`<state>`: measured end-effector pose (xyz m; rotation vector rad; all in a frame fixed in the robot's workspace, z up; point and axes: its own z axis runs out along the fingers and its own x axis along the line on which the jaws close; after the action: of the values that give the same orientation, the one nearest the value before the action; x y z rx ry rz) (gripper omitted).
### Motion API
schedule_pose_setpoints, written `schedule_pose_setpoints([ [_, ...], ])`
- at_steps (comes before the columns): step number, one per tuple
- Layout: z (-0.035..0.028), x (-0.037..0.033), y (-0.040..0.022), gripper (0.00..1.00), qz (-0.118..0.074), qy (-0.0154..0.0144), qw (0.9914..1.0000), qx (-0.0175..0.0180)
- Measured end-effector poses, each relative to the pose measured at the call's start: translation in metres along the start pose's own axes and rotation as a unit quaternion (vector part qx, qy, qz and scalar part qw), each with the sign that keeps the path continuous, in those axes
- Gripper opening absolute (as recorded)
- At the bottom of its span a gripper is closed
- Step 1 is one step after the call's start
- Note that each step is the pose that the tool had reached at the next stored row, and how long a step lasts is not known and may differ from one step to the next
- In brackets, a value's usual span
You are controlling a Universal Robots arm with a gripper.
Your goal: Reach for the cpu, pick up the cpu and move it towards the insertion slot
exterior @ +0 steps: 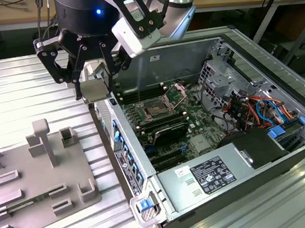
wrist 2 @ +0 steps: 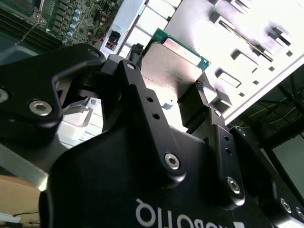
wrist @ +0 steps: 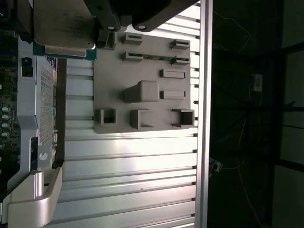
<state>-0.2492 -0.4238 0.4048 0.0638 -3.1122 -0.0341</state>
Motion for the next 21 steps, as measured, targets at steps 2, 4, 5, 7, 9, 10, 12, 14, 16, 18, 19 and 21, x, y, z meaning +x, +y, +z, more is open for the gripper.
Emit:
schedule_pose_setpoints([
  [2, 0.0000, -0.0024, 0.0000, 0.55, 0.000, -0.0001, 1.00000, 0.0000],
  [4, -0.0001, -0.0055, -0.0001, 0.55, 0.000, -0.0002, 1.00000, 0.0000],
  [5, -0.0002, -0.0075, -0.0001, 0.55, 0.000, -0.0001, 1.00000, 0.0000],
  [7, -0.0002, -0.0124, -0.0001, 0.55, 0.000, -0.0002, 1.00000, 0.0000],
  [9, -0.0004, -0.0178, -0.0003, 0.55, 0.000, -0.0002, 1.00000, 0.0001],
  [10, -0.0005, -0.0198, -0.0003, 0.55, 0.000, -0.0002, 1.00000, 0.0001],
  [12, -0.0006, -0.0266, -0.0005, 0.55, 0.000, -0.0003, 1.00000, 0.0000],
  [14, -0.0007, -0.0315, -0.0007, 0.55, 0.000, -0.0003, 1.00000, 0.0000],
  [16, -0.0008, -0.0355, -0.0008, 0.55, 0.000, -0.0004, 1.00000, 0.0000],
  [18, -0.0009, -0.0395, -0.0009, 0.55, 0.000, -0.0004, 1.00000, 0.0001],
  [19, -0.0009, -0.0416, -0.0010, 0.55, 0.000, -0.0004, 1.00000, 0.0000],
  [21, -0.0011, -0.0501, -0.0013, 0.55, 0.000, -0.0004, 1.00000, 0.0001],
])
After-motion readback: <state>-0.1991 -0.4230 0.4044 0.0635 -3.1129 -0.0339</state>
